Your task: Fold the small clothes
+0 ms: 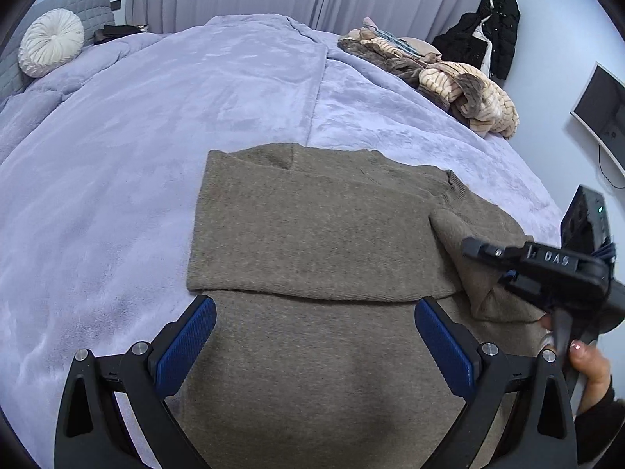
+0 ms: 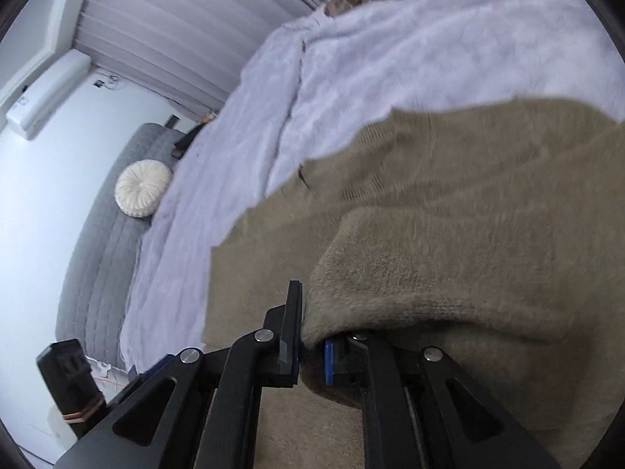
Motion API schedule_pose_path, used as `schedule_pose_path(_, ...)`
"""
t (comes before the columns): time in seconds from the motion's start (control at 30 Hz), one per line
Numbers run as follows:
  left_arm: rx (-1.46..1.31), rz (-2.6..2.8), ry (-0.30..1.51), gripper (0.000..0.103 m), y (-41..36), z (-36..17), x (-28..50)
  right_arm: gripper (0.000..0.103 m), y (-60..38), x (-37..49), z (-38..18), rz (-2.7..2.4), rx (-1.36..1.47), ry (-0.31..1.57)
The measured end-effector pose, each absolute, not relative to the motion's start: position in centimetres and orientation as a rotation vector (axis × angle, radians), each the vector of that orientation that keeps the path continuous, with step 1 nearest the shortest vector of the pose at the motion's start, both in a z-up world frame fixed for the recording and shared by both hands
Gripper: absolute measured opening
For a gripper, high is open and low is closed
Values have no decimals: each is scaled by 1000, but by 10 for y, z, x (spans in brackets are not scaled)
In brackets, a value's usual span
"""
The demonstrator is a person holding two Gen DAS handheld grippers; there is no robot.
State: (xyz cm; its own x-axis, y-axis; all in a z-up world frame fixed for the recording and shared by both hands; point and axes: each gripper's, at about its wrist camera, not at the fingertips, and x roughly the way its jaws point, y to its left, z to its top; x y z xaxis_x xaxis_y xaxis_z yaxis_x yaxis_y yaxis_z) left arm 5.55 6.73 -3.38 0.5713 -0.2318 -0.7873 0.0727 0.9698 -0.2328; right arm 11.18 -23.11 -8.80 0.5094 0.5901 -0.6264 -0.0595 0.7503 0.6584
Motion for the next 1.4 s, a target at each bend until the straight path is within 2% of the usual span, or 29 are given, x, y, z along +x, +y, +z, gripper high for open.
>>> schedule_pose_path(0.03,-190,-181,948,102,71,-36,58,43,-230,113,-100,395,646,1004)
schedule_pose_path(0.07,-197,-184,946,102,75,-38,60,60,-234,111,-109,378,677,1016)
schedule_pose_path(0.23,-245,-225,947,102,80,-47,72,61,-272,103,-104,285,848,894)
schedule_pose_path(0.3,-288,-268,938,102,82,-47,74,40,-285,107,-97,235,862,867)
schedule_pose_path(0.33,-313,-289,931,102,84,-47,76,14,-283,112,-92,225,827,863)
schedule_pose_path(0.47,-415,-333,897,102,100,-41,85,13,-225,121,-64,343,528,859)
schedule_pose_path(0.57,-465,-345,897,102,111,-41,92,14,-163,122,-65,453,301,919)
schedule_pose_path(0.6,-472,-354,908,102,111,-43,94,15,-146,124,-71,465,257,951)
schedule_pose_path(0.63,-471,-363,923,102,110,-45,97,32,-136,125,-78,471,232,981)
schedule_pose_path(0.67,-466,-368,934,102,108,-47,97,59,-130,124,-84,472,225,1008)
schedule_pose_path(0.7,-453,-376,946,102,104,-49,98,71,-129,121,-89,469,239,1029)
schedule_pose_path(0.73,-439,-385,954,102,100,-51,99,77,-131,117,-91,469,256,1034)
schedule_pose_path(0.93,-397,-424,1011,102,77,-61,110,77,-199,73,-85,446,446,1025)
schedule_pose_path(1.2,-354,-413,1078,102,49,-69,133,77,-345,5,-107,216,938,931)
schedule_pose_path(1.27,-342,-402,1080,84,43,-67,138,77,-367,-4,-112,133,1022,879)
schedule_pose_path(1.3,-329,-390,1094,59,42,-68,141,77,-375,-7,-115,100,1071,851)
schedule_pose_path(1.33,-319,-380,1119,27,41,-71,144,77,-381,-7,-119,81,1117,826)
schedule_pose_path(1.37,-324,-381,1145,15,42,-74,146,70,-386,-5,-124,71,1162,805)
schedule_pose_path(1.4,-347,-393,1158,15,45,-76,145,58,-385,-1,-126,58,1171,804)
